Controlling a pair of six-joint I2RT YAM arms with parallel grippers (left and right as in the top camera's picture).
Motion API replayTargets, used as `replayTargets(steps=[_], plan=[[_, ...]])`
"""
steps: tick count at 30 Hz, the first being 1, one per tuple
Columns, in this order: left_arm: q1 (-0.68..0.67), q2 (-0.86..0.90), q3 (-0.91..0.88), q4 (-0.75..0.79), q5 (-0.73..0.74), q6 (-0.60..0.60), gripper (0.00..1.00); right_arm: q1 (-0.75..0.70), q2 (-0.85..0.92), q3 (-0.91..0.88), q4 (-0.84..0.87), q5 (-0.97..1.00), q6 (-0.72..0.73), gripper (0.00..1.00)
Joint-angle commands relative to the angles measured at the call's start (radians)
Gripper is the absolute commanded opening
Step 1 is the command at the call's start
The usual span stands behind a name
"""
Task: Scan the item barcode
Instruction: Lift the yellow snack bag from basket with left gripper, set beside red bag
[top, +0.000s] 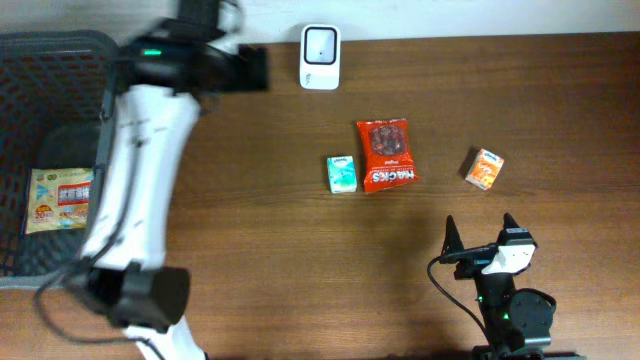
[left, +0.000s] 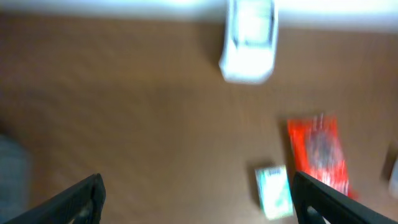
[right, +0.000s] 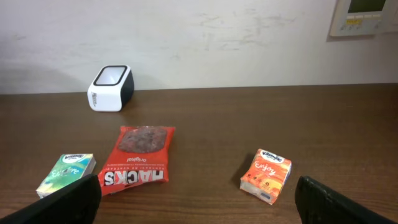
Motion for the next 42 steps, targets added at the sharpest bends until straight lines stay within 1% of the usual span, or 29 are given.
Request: replayTargets(steps=[1,2,3,4,6,7,8,12,13,14,17,20,21,22,23,24,25,26,28,30,31,33,35,36,37,38,39,40,42], plan=[[0.252,-0.141,0.128,-0.004,-0.021,-0.027,1.0,-0.006,-0.007,-0.007,-0.003,0.005,0.008,0.99],[0.398,-0.157,0.128,-0.046,-0.074,-0.156,0.99,-0.006,-0.007,-0.007,-0.003,0.005,0.008,0.99],[0.494,-0.154,0.127,-0.101,-0.097,-0.248,0.99,-0.006,-0.007,-0.007,-0.003,0.005,0.008,0.99],[0.563,-0.145,0.117,-0.14,-0.1,-0.286,0.99,-0.006,-0.006,-0.007,-0.003,0.005,0.008,0.99],[0.697,-0.104,0.061,-0.181,-0.103,-0.287,0.99,-0.006,-0.007,-0.007,-0.003,0.005,0.008,0.99],[0.742,-0.075,0.004,-0.175,-0.103,-0.303,0.99,-0.006,-0.007,-0.007,-0.003,0.005,0.008,0.99],[0.764,-0.043,-0.069,-0.152,-0.103,-0.325,0.99,-0.006,-0.007,-0.007,-0.003,0.005,0.008,0.99],[0.767,0.067,-0.321,-0.023,-0.122,-0.338,0.99,-0.006,-0.007,-0.007,-0.003,0.005,0.008,0.99],[0.767,0.098,-0.386,0.005,-0.142,-0.412,0.99,-0.006,-0.007,-0.007,-0.003,0.005,0.008,0.99],[0.767,0.122,-0.421,0.027,-0.151,-0.449,0.99,-0.006,-0.007,-0.007,-0.003,0.005,0.008,0.99],[0.767,0.166,-0.515,0.172,-0.148,-0.452,0.98,-0.006,-0.007,-0.007,-0.003,0.005,0.008,0.99],[0.767,0.236,-0.524,0.188,-0.106,-0.434,0.99,-0.006,-0.007,-0.007,-0.003,0.005,0.008,0.99],[0.767,0.262,-0.524,0.188,-0.111,-0.418,0.94,-0.006,-0.007,-0.007,-0.003,0.005,0.008,0.99],[0.767,0.286,-0.524,0.201,-0.11,-0.346,0.77,-0.006,-0.007,-0.007,-0.003,0.005,0.008,0.99],[0.767,0.296,-0.524,0.203,-0.111,-0.279,0.66,-0.006,-0.006,-0.007,-0.003,0.005,0.008,0.99],[0.767,0.296,-0.523,0.202,-0.11,-0.236,0.37,-0.006,-0.007,-0.007,-0.003,0.005,0.008,0.99],[0.767,0.289,-0.516,0.187,-0.11,-0.237,0.03,-0.006,-0.007,-0.007,-0.003,0.005,0.008,0.99],[0.767,0.274,-0.49,0.158,-0.108,-0.238,0.0,-0.006,-0.007,-0.007,-0.003,0.005,0.008,0.99],[0.767,0.235,-0.402,0.082,-0.098,-0.238,0.0,-0.006,-0.007,-0.007,-0.003,0.005,0.008,0.99],[0.767,0.135,-0.204,-0.016,0.002,-0.238,0.0,-0.006,-0.007,-0.007,-0.003,0.005,0.008,0.98],[0.767,0.076,-0.116,-0.038,0.048,-0.238,0.0,-0.006,-0.007,-0.007,-0.003,0.005,0.008,0.99],[0.766,-0.024,-0.021,-0.037,0.065,-0.238,0.0,-0.006,-0.007,-0.007,-0.003,0.005,0.008,0.99],[0.759,-0.154,0.027,-0.027,0.144,-0.237,0.0,-0.006,-0.007,-0.007,-0.003,0.005,0.008,0.99],[0.728,-0.238,0.027,-0.009,0.255,-0.237,0.0,-0.006,-0.007,-0.007,-0.003,0.005,0.008,0.99],[0.663,-0.286,0.027,0.031,0.405,-0.18,0.0,-0.006,-0.007,-0.007,-0.003,0.005,0.008,0.99],[0.58,-0.302,0.027,0.06,0.504,-0.105,0.0,-0.006,-0.007,-0.007,-0.003,0.005,0.008,0.99],[0.506,-0.303,0.026,0.069,0.492,-0.073,0.0,-0.006,-0.007,-0.007,-0.003,0.005,0.008,0.99],[0.333,-0.279,0.026,0.067,0.403,-0.026,0.0,-0.006,-0.007,-0.007,-0.003,0.005,0.008,0.99],[0.169,-0.224,0.026,0.06,0.348,0.045,0.0,-0.006,-0.007,-0.007,-0.003,0.005,0.008,0.99]])
